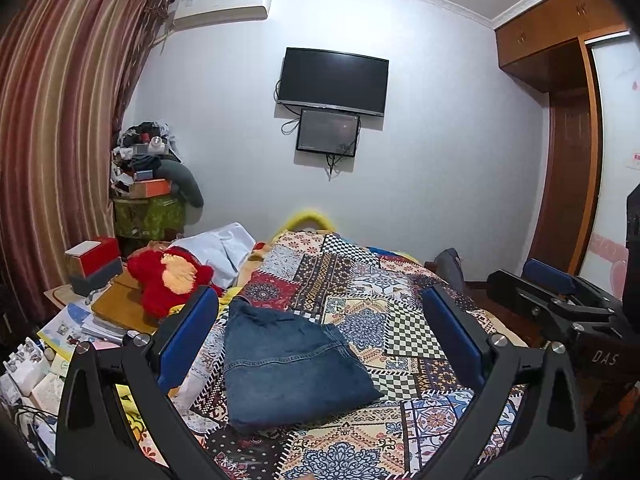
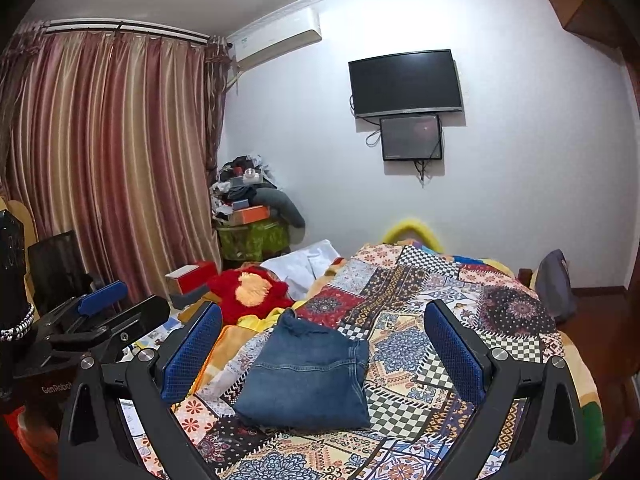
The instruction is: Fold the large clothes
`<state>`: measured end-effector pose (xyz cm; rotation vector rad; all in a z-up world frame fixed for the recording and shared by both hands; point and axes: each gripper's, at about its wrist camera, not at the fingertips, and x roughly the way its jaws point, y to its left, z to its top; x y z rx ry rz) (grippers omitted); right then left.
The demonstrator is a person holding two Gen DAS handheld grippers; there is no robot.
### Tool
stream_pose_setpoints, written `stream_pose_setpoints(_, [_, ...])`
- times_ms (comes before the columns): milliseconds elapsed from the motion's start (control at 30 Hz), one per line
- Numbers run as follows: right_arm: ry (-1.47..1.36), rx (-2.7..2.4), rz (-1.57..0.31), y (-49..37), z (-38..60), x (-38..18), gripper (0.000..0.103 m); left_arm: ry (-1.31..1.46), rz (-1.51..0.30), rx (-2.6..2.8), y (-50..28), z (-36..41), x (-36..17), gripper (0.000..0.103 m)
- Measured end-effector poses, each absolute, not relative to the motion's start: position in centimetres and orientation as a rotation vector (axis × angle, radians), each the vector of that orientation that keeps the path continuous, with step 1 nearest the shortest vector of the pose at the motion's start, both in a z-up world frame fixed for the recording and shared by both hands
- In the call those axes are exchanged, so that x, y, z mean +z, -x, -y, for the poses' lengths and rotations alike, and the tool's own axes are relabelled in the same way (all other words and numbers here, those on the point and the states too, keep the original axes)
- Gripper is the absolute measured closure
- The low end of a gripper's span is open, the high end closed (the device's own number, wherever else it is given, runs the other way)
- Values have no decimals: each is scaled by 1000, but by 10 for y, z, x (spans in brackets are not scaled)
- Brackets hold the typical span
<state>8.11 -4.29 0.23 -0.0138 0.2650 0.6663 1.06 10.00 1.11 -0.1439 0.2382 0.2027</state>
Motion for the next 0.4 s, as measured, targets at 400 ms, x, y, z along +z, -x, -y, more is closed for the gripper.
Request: stream_pose_setpoints(400, [5,660,-271,-83,44,3,2,133,-245,205,-12,-99,11,0])
